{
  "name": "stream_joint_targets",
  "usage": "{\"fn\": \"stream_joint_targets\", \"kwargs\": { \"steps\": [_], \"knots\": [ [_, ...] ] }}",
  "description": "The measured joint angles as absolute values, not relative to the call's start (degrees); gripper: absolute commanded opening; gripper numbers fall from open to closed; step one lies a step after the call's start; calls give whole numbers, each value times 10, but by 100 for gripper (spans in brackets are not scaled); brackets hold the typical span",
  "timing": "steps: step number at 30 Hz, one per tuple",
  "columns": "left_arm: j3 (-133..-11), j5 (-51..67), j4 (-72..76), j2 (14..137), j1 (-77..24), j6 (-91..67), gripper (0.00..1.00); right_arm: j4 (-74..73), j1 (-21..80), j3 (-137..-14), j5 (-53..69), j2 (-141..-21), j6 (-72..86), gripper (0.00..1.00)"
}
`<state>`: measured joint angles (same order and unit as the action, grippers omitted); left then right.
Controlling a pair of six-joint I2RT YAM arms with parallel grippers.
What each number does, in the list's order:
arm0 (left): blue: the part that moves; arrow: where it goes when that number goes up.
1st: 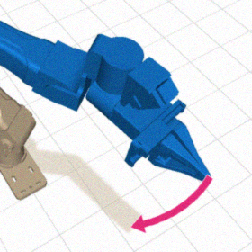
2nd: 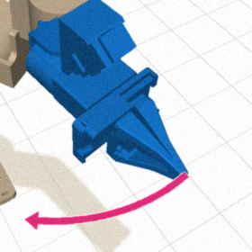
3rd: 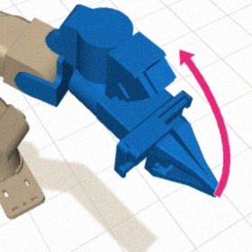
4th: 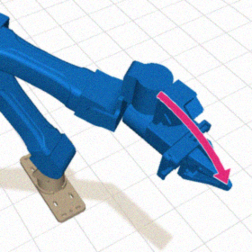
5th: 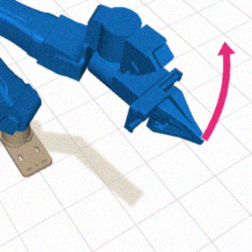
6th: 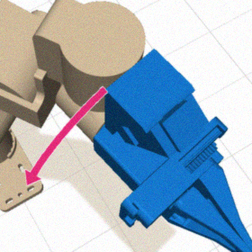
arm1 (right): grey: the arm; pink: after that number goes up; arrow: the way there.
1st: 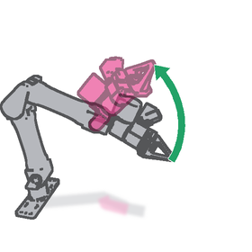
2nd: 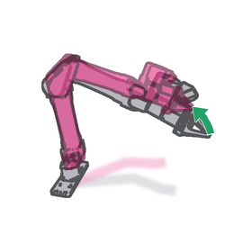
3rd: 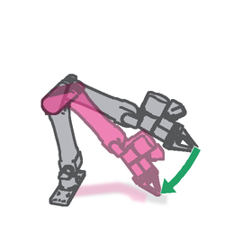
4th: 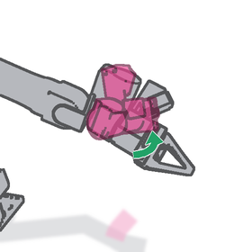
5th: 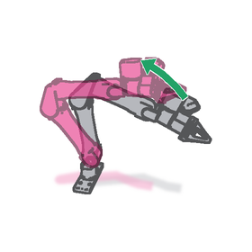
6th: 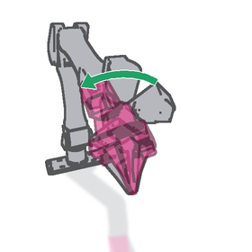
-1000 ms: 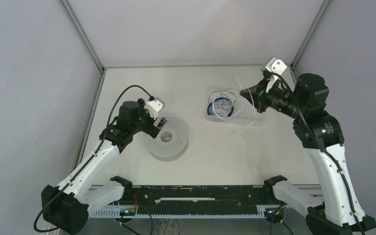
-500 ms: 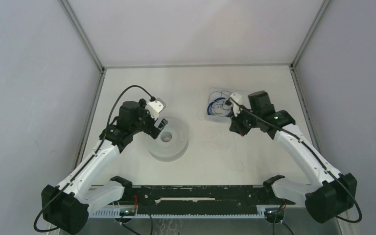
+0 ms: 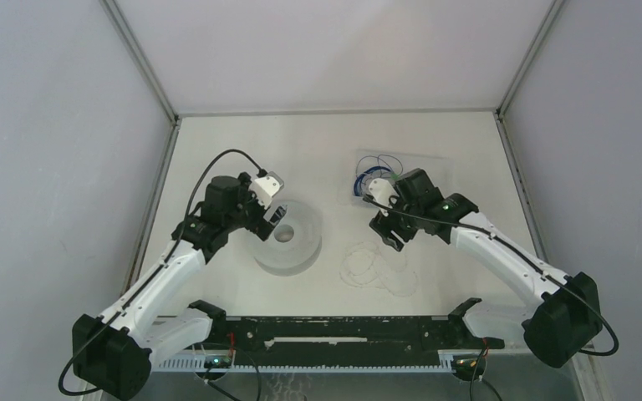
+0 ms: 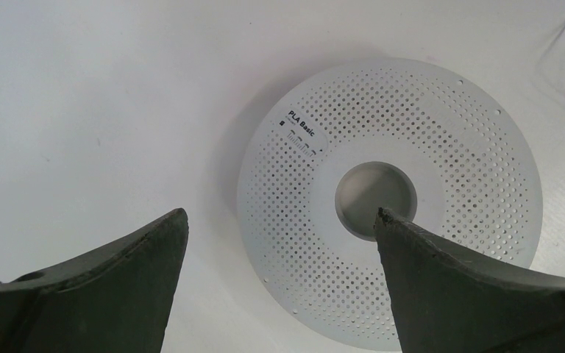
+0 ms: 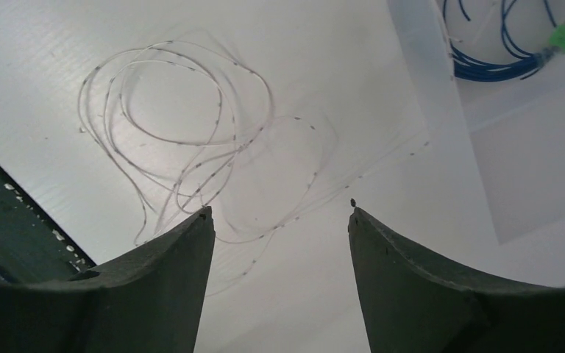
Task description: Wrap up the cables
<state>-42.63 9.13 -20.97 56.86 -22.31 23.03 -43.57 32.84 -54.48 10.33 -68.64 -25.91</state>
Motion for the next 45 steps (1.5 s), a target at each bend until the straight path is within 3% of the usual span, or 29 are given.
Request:
{"fn": "stream_joint_targets", "kwargs": {
  "steps": [7,14,22,31,35,40,45],
  "knots": [
    [-424,91,-203,567,-223,231,100,-396,276,-561,81,-701,-251,75],
    [-424,89,-202,567,-223,231,100,-336,246,-638,57,-842,-241,69],
    [-424,89,-202,566,-223,231,100,-354,205,-722,135,-952,-241,63],
    [-423,89,-202,565,-223,231,100,-382,200,-760,184,-1012,-248,44],
    [-420,89,-201,562,-223,231,100,-396,204,-760,189,-1021,-255,28],
    [-420,89,-201,562,-223,231,100,-408,207,-768,191,-1022,-263,0],
    [-420,88,-201,561,-223,231,100,-421,212,-773,193,-1006,-265,0]
  ]
}}
